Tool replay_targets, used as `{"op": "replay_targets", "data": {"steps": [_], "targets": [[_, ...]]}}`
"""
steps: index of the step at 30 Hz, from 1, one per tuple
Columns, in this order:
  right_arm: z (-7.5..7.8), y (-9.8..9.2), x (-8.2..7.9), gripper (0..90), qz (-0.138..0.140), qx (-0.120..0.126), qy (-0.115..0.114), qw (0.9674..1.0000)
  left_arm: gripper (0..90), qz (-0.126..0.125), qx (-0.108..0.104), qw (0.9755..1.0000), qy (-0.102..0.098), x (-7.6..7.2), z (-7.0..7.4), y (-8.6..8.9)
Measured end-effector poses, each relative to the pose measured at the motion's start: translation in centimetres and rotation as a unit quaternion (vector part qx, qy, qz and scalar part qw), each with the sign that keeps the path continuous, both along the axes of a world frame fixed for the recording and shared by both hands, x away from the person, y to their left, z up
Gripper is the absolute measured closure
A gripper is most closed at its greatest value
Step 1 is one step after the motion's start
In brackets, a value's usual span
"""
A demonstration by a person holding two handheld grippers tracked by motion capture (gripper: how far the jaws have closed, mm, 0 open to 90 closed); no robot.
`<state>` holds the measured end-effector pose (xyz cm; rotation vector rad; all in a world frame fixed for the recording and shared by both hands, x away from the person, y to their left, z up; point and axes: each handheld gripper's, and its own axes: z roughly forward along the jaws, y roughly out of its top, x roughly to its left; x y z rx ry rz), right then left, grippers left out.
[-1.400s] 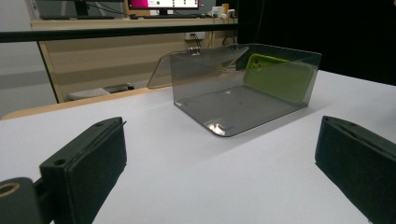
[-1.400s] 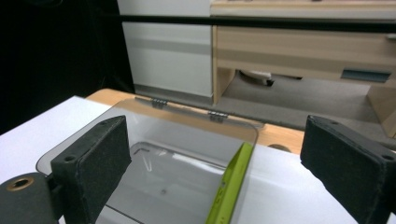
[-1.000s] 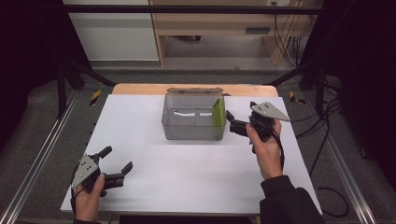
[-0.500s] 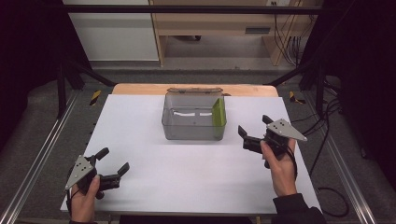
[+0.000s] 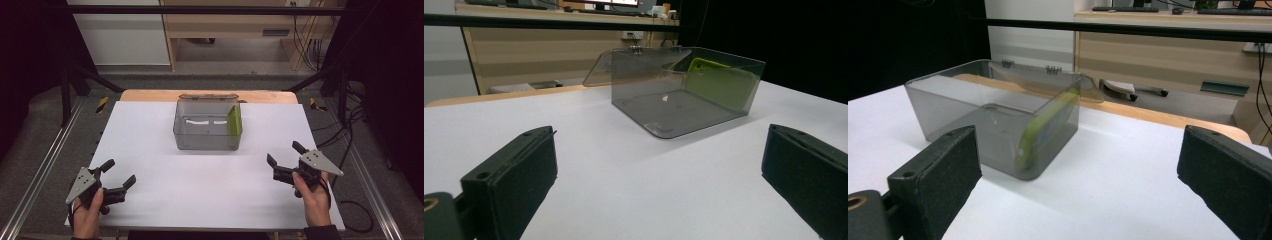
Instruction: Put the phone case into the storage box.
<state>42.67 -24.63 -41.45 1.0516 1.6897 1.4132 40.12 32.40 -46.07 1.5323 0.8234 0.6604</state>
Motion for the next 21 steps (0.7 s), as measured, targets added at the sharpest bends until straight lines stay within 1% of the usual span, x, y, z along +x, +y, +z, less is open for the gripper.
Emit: {"op": "replay_targets", "data": {"steps": [3, 7, 9, 10, 11, 13, 15, 17, 19, 20, 21], "targets": [[-1.0, -0.4, -0.5, 4.1, 0.007, 0.004, -0.002, 1.0000, 0.9, -0.006, -0.004, 1.0000, -0.005, 0.0, 0.1, -0.2], [-1.9, -0.7, -1.0, 4.6, 0.017, -0.002, -0.013, 0.9998, 1.0, -0.015, -0.009, 0.9997, -0.014, 0.0, 0.2, -0.6], [-2.2, -0.8, -1.2, 4.8, 0.022, 0.003, -0.014, 0.9997, 1.0, -0.019, -0.013, 0.9996, -0.017, 0.0, 0.3, -0.9], [-2.4, -0.9, -1.3, 4.8, 0.025, 0.004, -0.013, 0.9996, 1.0, -0.022, -0.019, 0.9994, -0.019, 0.0, 0.3, -1.0], [-2.7, -0.9, -1.4, 4.8, 0.030, 0.002, -0.012, 0.9995, 1.0, -0.022, -0.019, 0.9994, -0.021, 0.0, 0.3, -1.1], [-3.1, -0.9, -1.5, 5.0, 0.032, -0.008, -0.011, 0.9994, 1.0, -0.022, -0.017, 0.9994, -0.021, 0.1, 0.3, -1.3], [-3.5, -0.8, -1.7, 5.3, 0.034, -0.017, -0.009, 0.9992, 1.0, -0.023, -0.024, 0.9993, -0.018, 0.3, 0.2, -1.6], [-3.8, -0.7, -1.8, 5.4, 0.040, -0.017, -0.004, 0.9990, 1.1, -0.022, -0.026, 0.9993, -0.018, 0.4, 0.2, -1.7], [-4.0, -0.5, -1.8, 5.4, 0.042, -0.021, 0.001, 0.9989, 1.1, -0.022, -0.025, 0.9993, -0.019, 0.4, 0.3, -1.8], [-4.1, -0.5, -1.7, 5.4, 0.043, -0.022, 0.003, 0.9988, 1.1, -0.023, -0.019, 0.9994, -0.017, 0.4, 0.2, -1.8], [-4.2, -0.5, -1.7, 5.4, 0.042, -0.024, 0.006, 0.9988, 1.1, -0.024, -0.018, 0.9994, -0.016, 0.4, 0.2, -1.9]]}}
